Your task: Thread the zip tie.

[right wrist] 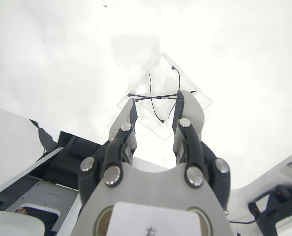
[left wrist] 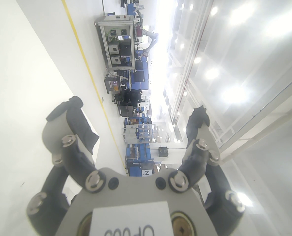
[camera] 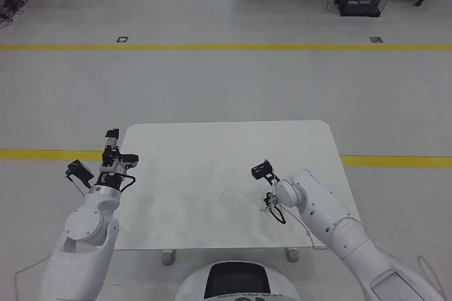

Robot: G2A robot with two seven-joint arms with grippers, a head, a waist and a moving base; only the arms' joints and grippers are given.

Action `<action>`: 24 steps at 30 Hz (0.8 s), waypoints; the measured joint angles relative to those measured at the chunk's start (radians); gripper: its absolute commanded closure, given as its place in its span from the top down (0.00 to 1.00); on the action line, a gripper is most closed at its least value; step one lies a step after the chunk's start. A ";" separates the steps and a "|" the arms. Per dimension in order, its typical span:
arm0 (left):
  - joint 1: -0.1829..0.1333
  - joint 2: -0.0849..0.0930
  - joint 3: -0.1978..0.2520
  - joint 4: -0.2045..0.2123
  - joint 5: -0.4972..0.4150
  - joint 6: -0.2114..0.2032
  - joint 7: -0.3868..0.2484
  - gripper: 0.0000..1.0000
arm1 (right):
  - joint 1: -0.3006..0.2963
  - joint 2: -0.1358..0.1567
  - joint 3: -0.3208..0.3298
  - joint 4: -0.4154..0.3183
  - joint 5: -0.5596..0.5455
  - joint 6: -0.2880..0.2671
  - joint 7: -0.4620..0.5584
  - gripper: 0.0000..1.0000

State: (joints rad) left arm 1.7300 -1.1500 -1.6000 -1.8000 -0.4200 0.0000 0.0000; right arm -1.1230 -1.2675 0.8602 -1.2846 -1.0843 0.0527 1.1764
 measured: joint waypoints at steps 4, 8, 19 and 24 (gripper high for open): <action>0.000 0.000 0.000 0.000 0.000 0.000 0.000 1.00 | 0.021 -0.012 -0.021 0.048 0.006 0.003 -0.011 0.32; 0.000 0.000 0.000 0.000 0.000 0.000 0.000 1.00 | 0.041 -0.023 -0.039 0.092 0.012 0.007 -0.021 0.33; 0.000 0.000 0.000 0.000 0.000 0.000 0.000 1.00 | 0.082 -0.050 -0.074 0.185 0.028 0.006 -0.032 0.28; 0.000 0.000 0.000 0.000 0.000 0.000 0.000 1.00 | 0.100 -0.057 -0.080 0.216 0.040 -0.022 -0.020 0.24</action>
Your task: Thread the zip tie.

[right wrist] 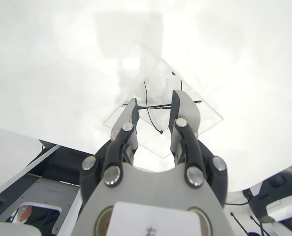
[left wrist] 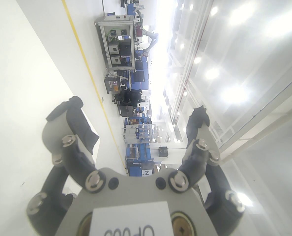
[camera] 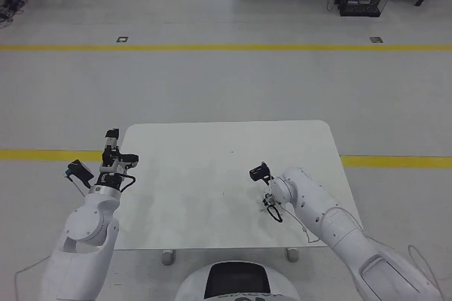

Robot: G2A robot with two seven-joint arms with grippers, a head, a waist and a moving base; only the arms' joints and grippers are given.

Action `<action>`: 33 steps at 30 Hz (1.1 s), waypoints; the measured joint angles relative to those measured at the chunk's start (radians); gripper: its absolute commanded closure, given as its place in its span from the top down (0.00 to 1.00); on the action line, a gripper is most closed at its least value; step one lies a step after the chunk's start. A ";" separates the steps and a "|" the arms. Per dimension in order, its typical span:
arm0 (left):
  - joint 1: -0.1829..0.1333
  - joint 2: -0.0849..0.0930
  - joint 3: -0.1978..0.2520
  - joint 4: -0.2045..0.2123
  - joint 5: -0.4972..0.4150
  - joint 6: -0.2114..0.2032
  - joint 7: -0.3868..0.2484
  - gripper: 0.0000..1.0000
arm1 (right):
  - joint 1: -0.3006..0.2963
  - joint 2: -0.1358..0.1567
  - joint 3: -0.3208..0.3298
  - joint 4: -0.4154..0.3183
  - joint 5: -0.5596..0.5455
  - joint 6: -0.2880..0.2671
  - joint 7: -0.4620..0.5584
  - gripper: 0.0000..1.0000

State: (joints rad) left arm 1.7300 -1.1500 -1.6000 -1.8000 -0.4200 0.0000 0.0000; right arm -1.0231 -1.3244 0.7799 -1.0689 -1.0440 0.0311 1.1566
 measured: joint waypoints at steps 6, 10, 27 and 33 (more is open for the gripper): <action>0.000 0.000 0.000 0.000 0.000 0.000 0.000 1.00 | 0.022 -0.004 -0.005 0.029 -0.011 -0.033 0.019 0.33; 0.000 0.000 0.000 0.000 0.000 0.000 0.000 1.00 | 0.029 -0.004 -0.007 0.041 -0.016 -0.056 0.036 0.34; 0.000 0.000 0.000 0.000 0.000 0.000 0.000 1.00 | 0.071 -0.037 -0.052 0.135 -0.012 -0.082 0.034 0.27; 0.000 0.000 0.000 0.000 0.000 0.000 0.000 1.00 | 0.087 -0.049 -0.062 0.169 -0.010 -0.084 0.018 0.26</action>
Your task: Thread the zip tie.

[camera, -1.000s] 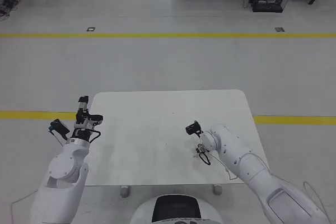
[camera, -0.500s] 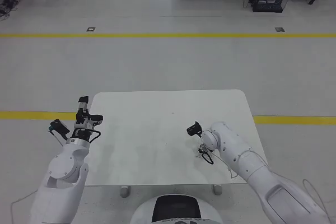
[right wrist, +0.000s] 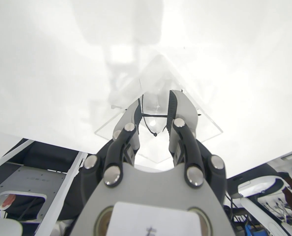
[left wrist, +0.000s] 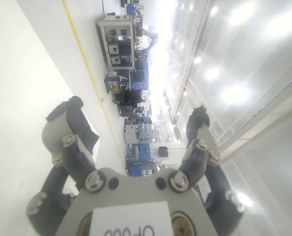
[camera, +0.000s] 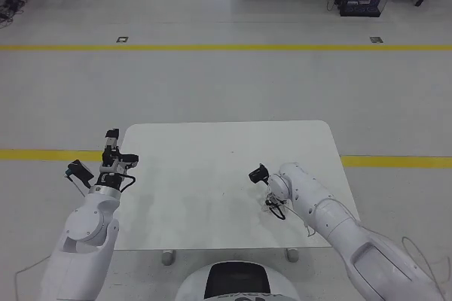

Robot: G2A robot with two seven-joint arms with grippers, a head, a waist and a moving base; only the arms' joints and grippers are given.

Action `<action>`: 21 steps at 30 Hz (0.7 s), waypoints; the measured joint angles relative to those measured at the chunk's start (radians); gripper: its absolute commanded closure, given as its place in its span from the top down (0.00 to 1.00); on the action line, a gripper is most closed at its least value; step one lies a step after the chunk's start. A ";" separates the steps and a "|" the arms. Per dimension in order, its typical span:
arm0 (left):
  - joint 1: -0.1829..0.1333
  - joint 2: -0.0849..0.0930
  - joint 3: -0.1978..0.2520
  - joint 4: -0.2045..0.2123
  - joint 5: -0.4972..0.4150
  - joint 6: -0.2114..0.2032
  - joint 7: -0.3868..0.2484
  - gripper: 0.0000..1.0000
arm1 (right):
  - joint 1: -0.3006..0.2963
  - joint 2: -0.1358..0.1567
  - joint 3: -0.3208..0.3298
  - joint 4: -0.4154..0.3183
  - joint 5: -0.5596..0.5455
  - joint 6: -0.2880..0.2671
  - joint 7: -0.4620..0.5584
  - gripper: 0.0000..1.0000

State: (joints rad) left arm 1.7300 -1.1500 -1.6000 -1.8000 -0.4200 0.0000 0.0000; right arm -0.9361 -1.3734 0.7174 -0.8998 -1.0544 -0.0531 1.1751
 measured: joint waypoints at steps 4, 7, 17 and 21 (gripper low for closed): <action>0.000 0.000 0.000 0.000 0.000 0.000 0.000 1.00 | 0.004 -0.002 0.001 0.004 -0.003 -0.002 -0.005 0.28; 0.000 0.000 0.000 0.000 0.000 0.000 0.000 1.00 | 0.004 -0.001 0.006 -0.006 -0.005 -0.011 -0.005 0.30; 0.000 0.000 0.000 0.000 0.000 0.000 0.000 1.00 | -0.019 0.021 0.049 -0.063 -0.009 -0.059 0.018 0.28; 0.000 0.000 0.000 0.000 0.000 0.000 0.000 1.00 | -0.030 0.025 0.055 -0.079 -0.011 -0.071 0.027 0.30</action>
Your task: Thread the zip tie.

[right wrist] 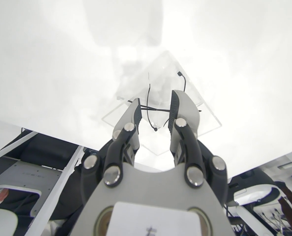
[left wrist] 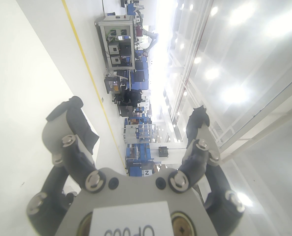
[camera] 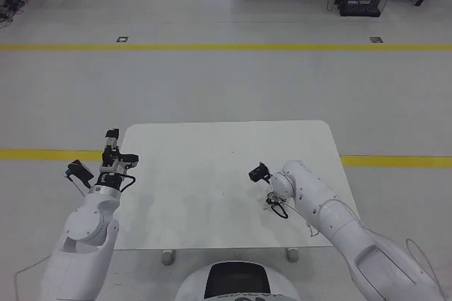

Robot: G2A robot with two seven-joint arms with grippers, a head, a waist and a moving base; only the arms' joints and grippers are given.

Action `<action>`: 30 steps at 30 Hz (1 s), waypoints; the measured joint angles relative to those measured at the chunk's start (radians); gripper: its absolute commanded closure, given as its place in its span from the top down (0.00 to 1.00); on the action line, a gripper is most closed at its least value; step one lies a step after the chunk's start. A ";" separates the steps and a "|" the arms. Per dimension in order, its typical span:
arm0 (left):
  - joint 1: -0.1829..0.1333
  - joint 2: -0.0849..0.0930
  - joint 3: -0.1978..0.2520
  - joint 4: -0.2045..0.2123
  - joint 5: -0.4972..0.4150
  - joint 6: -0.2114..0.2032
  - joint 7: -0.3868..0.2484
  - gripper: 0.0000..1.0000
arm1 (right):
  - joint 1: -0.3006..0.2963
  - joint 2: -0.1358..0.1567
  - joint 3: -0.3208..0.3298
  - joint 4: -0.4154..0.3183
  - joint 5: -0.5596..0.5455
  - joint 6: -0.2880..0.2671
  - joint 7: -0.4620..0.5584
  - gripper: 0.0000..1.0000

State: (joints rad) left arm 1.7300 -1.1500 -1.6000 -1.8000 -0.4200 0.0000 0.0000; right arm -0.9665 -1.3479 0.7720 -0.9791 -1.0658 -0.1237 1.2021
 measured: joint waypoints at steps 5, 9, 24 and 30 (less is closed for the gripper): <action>0.000 0.000 0.000 0.000 0.000 0.000 0.000 1.00 | -0.002 0.006 0.015 0.006 0.024 -0.056 0.010 0.35; 0.000 0.000 0.000 0.000 0.000 0.000 0.000 1.00 | 0.003 0.008 0.018 0.017 0.037 -0.094 0.019 0.34; 0.000 0.000 0.000 0.000 0.000 0.000 0.000 1.00 | 0.039 -0.014 -0.040 0.083 0.000 -0.103 0.024 0.24; 0.000 0.000 0.000 0.000 0.000 0.000 0.000 1.00 | 0.052 -0.026 -0.055 0.112 0.001 -0.096 0.009 0.16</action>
State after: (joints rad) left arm 1.7300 -1.1500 -1.6000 -1.8000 -0.4200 0.0000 0.0000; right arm -0.9143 -1.3739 0.7167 -0.8673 -1.0644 -0.2196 1.2107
